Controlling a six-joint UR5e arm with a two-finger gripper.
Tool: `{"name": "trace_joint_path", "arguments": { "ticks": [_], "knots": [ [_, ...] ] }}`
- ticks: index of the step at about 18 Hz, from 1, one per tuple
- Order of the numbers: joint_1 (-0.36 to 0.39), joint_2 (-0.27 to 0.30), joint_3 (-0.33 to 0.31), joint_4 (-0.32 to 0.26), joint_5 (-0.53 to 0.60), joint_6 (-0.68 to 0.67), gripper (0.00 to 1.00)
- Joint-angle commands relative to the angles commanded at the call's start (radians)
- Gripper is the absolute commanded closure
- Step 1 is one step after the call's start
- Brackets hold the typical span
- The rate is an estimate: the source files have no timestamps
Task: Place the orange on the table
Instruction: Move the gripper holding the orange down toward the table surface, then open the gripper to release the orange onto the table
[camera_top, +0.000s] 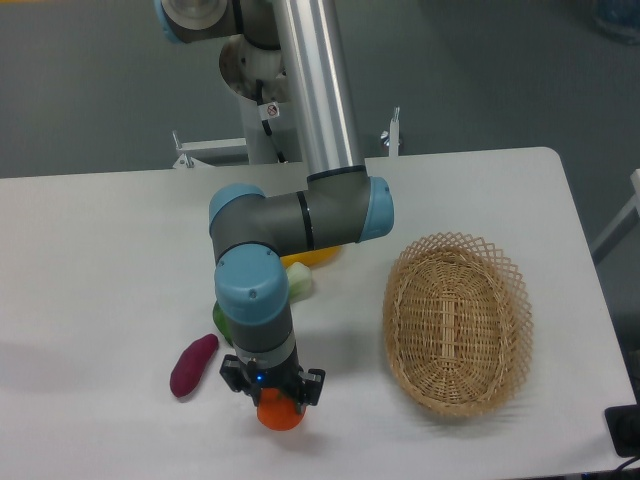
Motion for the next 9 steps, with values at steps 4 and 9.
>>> {"name": "trace_joint_path", "arguments": {
  "ticks": [4,9],
  "knots": [
    [0.0,-0.003,0.002,0.0,0.0,0.006,0.39],
    [0.002,0.0,0.006,0.0,0.0,0.008,0.02]
  ]
}}
